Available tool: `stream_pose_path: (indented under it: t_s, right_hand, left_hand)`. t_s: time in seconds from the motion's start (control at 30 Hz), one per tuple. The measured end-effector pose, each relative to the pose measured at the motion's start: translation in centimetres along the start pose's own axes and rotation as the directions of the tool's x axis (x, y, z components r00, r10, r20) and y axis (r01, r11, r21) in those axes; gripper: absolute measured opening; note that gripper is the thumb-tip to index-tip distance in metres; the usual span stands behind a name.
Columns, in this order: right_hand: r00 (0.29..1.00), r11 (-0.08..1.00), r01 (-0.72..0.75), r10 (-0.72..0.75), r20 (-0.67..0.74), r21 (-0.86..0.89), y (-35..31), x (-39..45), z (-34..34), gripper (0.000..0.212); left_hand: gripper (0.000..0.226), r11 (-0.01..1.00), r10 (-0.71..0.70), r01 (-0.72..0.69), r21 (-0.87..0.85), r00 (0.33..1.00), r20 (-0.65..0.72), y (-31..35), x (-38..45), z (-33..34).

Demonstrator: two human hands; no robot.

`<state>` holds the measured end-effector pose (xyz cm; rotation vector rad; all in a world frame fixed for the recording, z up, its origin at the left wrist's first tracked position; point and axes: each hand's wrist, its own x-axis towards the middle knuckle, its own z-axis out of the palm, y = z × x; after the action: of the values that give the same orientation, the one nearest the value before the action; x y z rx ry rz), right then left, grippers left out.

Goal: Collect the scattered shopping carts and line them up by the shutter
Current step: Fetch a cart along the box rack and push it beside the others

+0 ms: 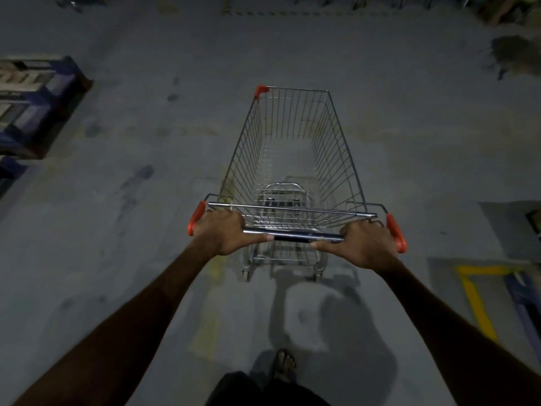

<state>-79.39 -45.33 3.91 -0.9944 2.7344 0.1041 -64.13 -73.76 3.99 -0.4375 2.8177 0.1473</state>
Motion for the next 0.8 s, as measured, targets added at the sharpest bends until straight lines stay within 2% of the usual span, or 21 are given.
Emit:
stream_pose_path:
  t_s: [0.1, 0.27, 0.4, 0.63, 0.8]
  right_hand:
    - [1.0, 0.999, 0.02, -0.021, 0.016, 0.027, 1.6, 6.3, -1.5, 0.105]
    - [1.0, 1.0, 0.021, -0.021, 0.001, 0.018, 4.6, 17.6, -3.6, 0.105]
    - [0.999, 1.0, -0.009, 0.008, 0.046, 0.015, 6.3, 27.1, -5.9, 0.105]
    - [0.999, 0.999, -0.009, 0.006, 0.053, 0.054, 9.4, 43.9, -10.0, 0.102]
    - [0.999, 0.999, 0.03, -0.03, 0.032, 0.028, 11.4, 55.3, -12.4, 0.104]
  left_hand:
    - [0.084, 1.0, -0.004, 0.004, -0.005, 1.0, -0.008, -0.8, 6.2, -1.9]
    - [0.098, 1.0, -0.01, 0.01, 0.01, 1.0, -0.018, -2.9, 17.2, -4.2]
    - [0.105, 0.999, -0.029, 0.029, 0.015, 0.999, -0.019, -4.7, 26.6, -6.8]
    - [0.102, 0.999, -0.011, 0.011, 0.041, 1.0, -0.001, -7.8, 41.8, -13.3]
    - [0.103, 1.0, 0.006, -0.006, -0.003, 1.0, -0.003, -10.7, 53.0, -16.1]
